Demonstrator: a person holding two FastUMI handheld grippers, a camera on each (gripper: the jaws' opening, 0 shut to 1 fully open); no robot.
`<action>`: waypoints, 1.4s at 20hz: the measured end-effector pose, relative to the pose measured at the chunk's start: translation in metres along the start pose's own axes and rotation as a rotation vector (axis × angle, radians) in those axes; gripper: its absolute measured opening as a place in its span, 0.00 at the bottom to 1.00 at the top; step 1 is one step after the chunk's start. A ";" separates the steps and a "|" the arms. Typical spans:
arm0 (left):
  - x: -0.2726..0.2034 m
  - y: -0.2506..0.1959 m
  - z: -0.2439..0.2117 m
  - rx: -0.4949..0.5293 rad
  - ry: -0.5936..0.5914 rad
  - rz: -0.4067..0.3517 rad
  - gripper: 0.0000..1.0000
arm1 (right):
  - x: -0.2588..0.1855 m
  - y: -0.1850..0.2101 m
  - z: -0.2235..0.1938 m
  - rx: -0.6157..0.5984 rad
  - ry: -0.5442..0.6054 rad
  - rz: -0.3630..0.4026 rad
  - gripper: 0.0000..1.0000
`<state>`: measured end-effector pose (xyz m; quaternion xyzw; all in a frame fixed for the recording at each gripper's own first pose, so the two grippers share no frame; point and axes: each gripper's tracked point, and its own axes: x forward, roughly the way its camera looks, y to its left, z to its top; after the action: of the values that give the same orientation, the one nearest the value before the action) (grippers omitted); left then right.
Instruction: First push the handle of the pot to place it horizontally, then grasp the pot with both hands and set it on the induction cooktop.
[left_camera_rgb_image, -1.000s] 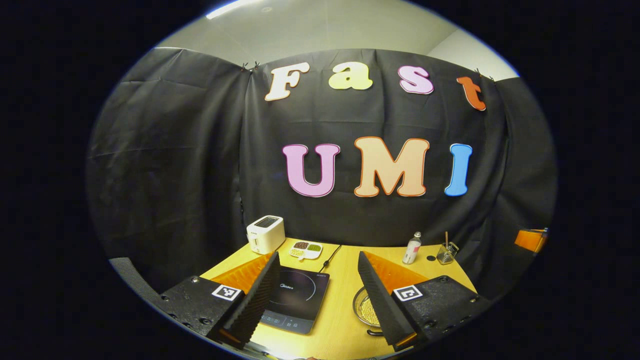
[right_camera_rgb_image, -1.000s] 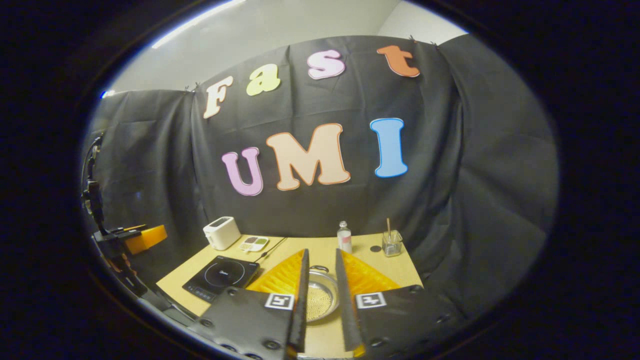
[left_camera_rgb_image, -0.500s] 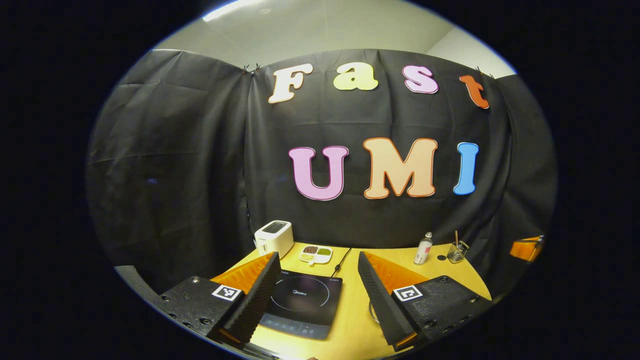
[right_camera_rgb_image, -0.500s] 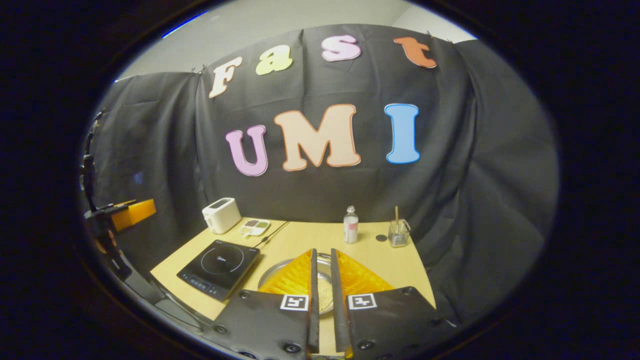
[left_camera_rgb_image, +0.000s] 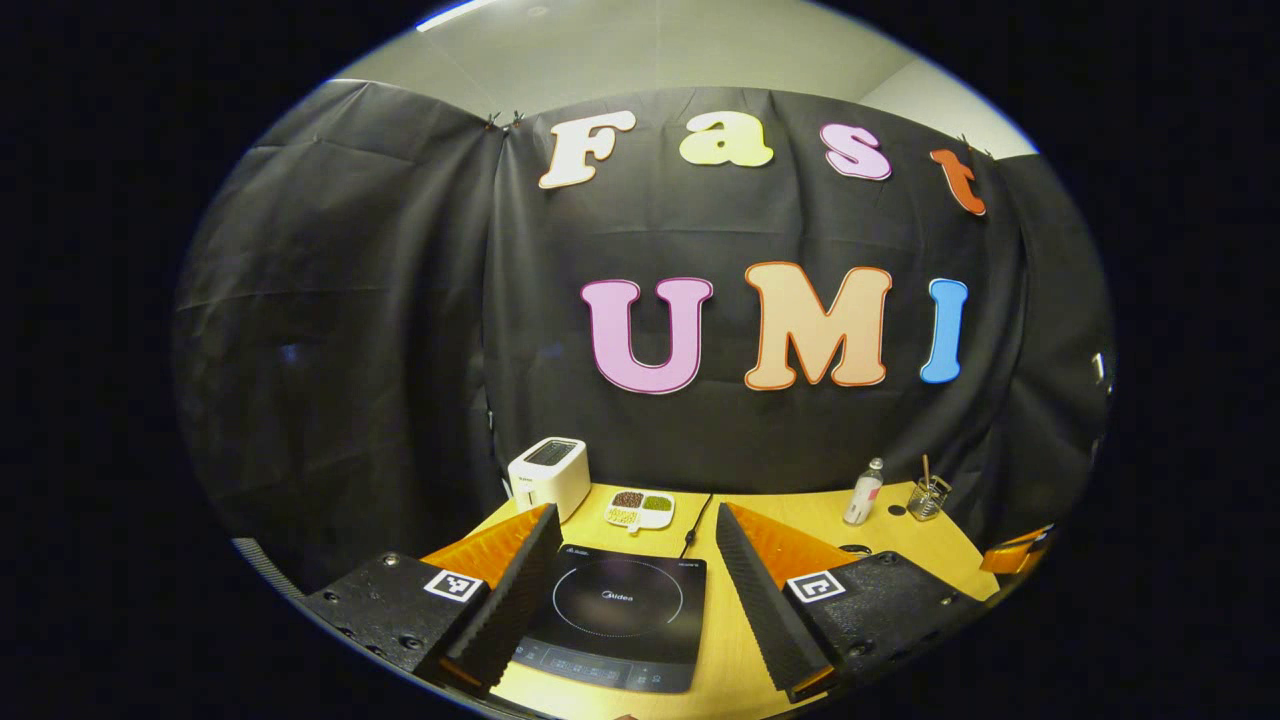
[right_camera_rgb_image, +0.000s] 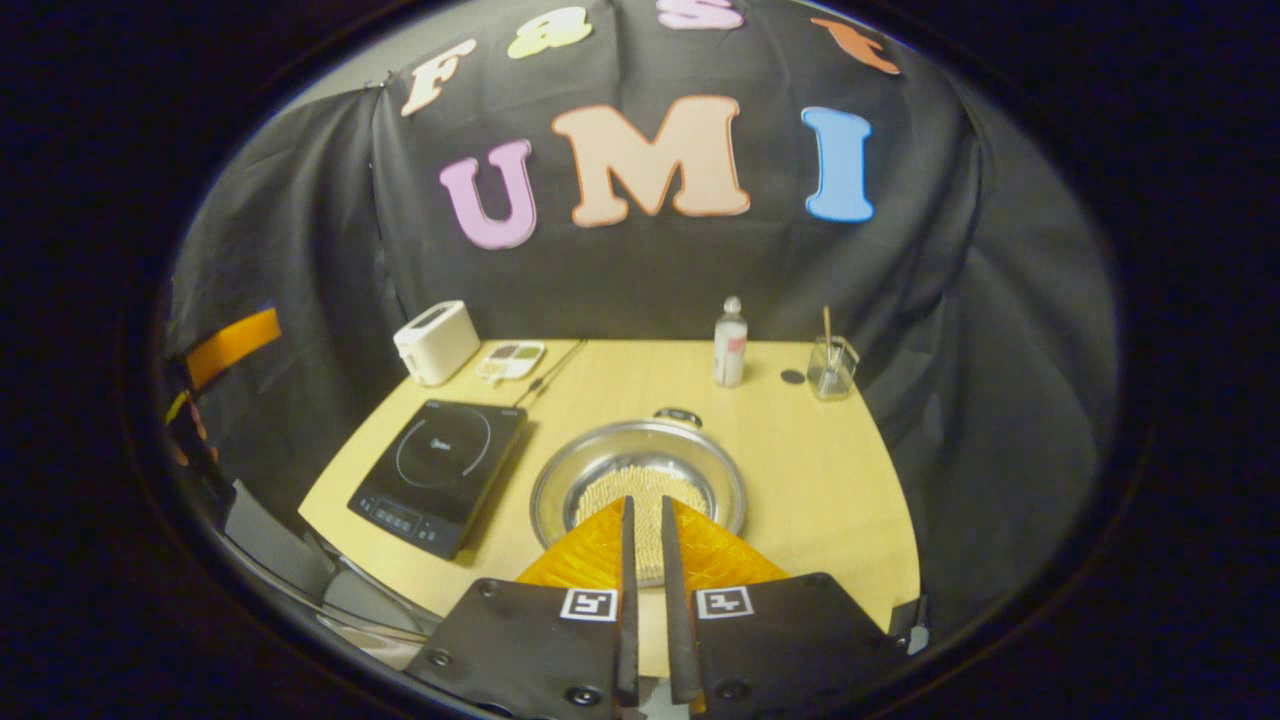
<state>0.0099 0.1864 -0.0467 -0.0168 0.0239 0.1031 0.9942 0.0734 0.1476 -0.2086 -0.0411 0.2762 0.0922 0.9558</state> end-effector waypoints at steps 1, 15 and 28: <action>0.005 0.005 -0.003 -0.002 0.007 -0.003 0.95 | 0.010 0.001 -0.014 0.010 0.051 -0.008 0.14; 0.048 0.061 -0.041 -0.006 0.086 -0.027 0.95 | 0.078 -0.007 -0.171 0.252 0.529 -0.159 0.14; 0.055 0.068 -0.062 -0.036 0.114 -0.067 0.95 | 0.109 0.007 -0.202 0.173 0.509 -0.213 0.13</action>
<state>0.0465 0.2620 -0.1135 -0.0414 0.0783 0.0690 0.9937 0.0568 0.1454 -0.4377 -0.0098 0.5084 -0.0461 0.8598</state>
